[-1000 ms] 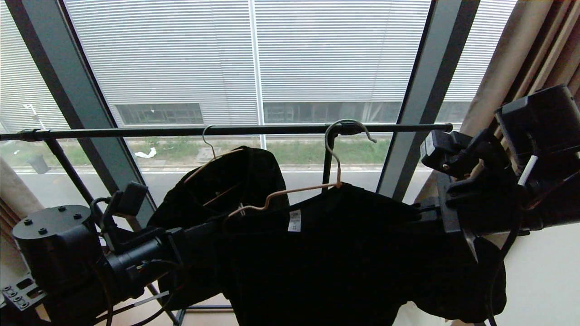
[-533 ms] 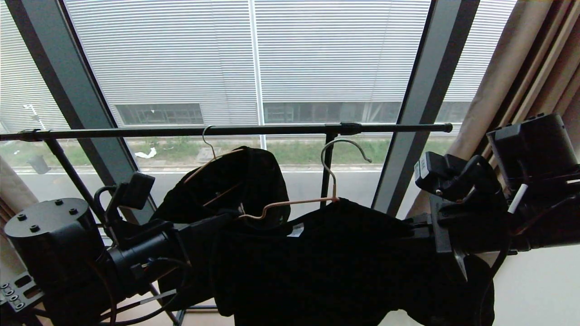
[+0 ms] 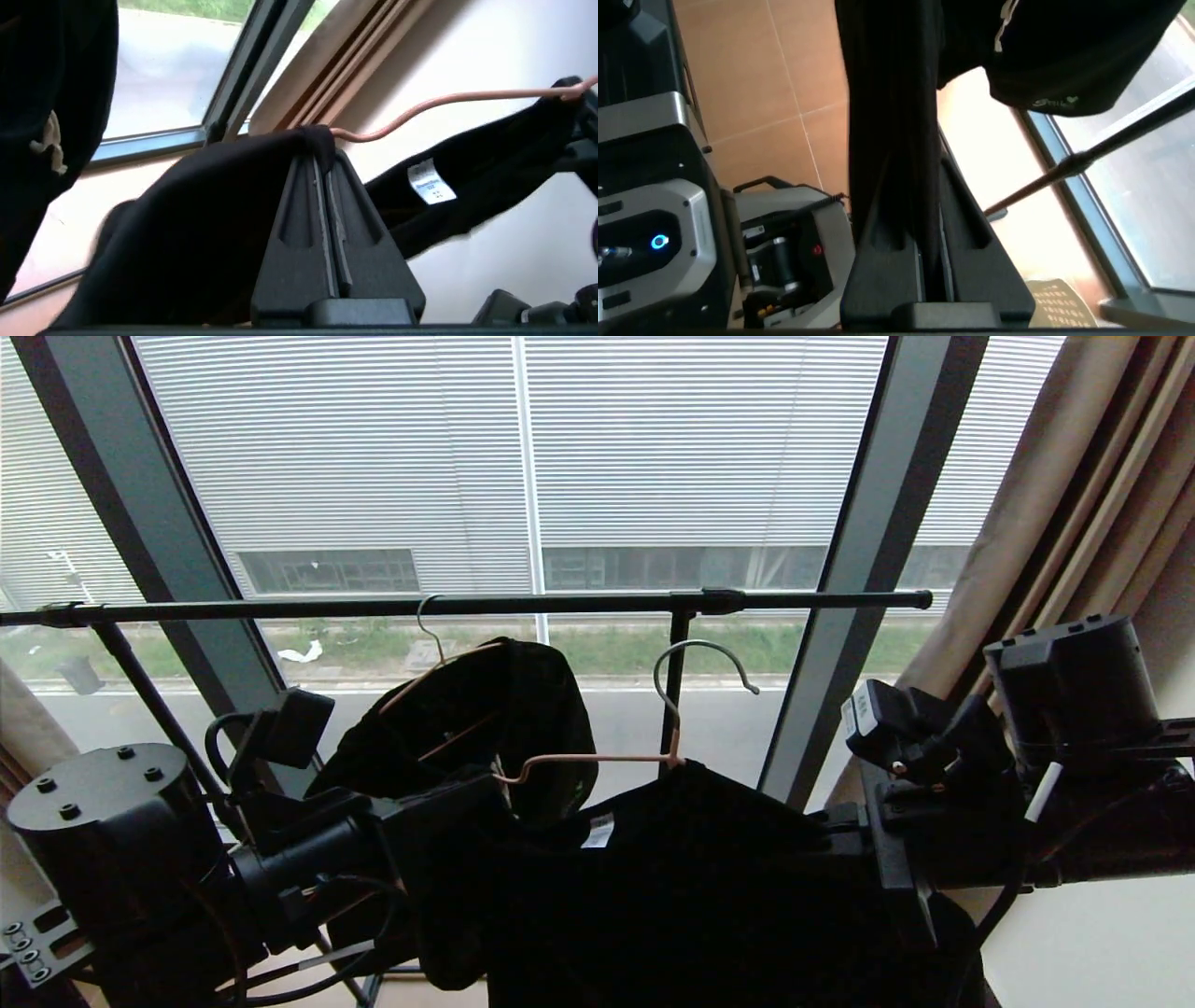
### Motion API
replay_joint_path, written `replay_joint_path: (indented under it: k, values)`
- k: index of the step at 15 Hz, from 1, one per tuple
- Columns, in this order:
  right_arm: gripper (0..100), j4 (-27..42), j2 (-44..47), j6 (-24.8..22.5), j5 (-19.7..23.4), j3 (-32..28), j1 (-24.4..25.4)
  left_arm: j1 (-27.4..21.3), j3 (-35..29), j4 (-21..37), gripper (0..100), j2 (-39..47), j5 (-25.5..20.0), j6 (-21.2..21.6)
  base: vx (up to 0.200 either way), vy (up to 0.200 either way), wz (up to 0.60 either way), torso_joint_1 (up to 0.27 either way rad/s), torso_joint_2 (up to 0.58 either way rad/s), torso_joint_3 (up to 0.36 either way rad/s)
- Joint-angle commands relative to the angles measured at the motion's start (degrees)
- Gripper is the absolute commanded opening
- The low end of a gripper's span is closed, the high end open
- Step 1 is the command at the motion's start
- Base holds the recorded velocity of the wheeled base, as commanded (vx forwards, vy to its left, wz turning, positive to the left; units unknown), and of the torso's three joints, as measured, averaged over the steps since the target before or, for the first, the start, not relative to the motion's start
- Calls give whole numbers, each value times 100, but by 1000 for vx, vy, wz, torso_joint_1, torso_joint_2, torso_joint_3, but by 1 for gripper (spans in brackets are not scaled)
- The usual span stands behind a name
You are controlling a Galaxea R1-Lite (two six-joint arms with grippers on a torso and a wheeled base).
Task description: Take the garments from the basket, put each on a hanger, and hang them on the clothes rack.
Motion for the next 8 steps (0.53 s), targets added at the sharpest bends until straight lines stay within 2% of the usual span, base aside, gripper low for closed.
replay_joint_path:
  k: [1,6,8]
  values:
    - [0,-175,99,85,9,191,1,-129,-88,5,0,6,-2,-3,0,0,0,0,0,0]
    - [0,-1115,301,234,220,762,10,-489,-431,339,0,-12,-2,15,0,0,0,0,0,0]
    - [0,-1406,345,234,361,965,10,-498,-554,585,0,-12,7,287,0,0,0,0,0,0]
